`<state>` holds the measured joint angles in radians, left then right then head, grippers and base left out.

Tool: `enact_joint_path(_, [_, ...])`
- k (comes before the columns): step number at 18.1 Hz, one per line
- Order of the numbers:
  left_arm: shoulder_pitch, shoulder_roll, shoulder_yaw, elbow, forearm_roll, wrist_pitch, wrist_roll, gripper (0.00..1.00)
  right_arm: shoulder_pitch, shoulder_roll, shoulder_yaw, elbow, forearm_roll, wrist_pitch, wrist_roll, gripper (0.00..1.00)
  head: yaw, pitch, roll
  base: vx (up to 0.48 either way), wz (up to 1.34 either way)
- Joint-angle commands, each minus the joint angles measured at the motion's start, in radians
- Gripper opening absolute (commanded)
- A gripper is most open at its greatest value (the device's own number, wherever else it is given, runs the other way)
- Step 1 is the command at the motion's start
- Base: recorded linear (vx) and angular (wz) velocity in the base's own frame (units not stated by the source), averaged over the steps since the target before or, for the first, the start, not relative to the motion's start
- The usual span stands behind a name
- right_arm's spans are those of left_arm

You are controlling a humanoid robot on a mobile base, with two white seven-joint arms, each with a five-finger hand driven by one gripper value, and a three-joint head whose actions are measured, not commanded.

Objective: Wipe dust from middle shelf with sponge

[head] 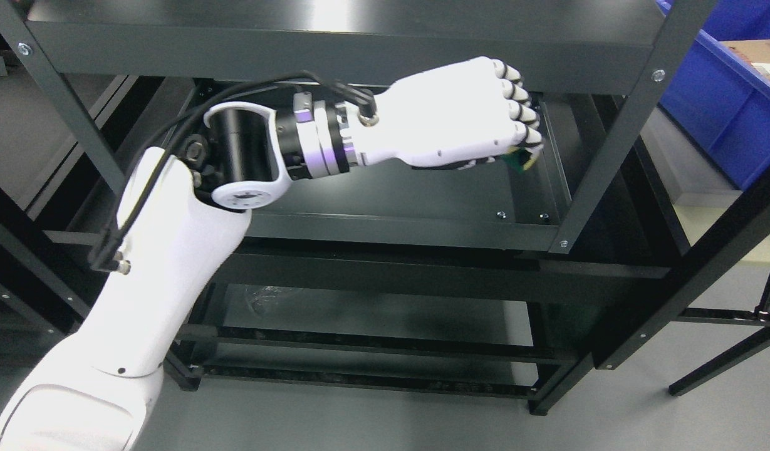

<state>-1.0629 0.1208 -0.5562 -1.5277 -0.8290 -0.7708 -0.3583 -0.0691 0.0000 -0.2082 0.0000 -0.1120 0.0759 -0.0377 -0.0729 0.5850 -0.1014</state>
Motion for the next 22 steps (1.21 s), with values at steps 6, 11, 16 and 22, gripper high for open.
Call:
enact_joint_path(6, [0.209,-0.103,-0.052,0.018,-0.016,-0.015,-0.065,0.01,0.000,-0.017,0.000,-0.017,0.000,0.001,0.001,1.00,0.0000,0.000,0.000,0.000,0.00])
enact_joint_path(11, [0.564,-0.103,0.193,0.024,0.239,-0.015,-0.068,0.00,0.000,-0.017,0.000,-0.017,0.000,0.001,0.001,1.00,0.0000,0.000,0.000,0.000,0.00])
enact_joint_path(16, [0.721,-0.103,0.510,0.021,0.660,0.334,0.120,0.00,0.000,-0.017,0.000,-0.017,0.000,0.001,0.001,1.00,0.0000,0.000,0.000,0.000,0.00])
enact_joint_path(22, [0.831,-0.103,0.722,-0.095,0.813,0.631,0.193,0.00,0.000,-0.017,0.001,-0.017,0.000,0.001,0.001,1.00,0.0000,0.000,0.000,0.000,0.00])
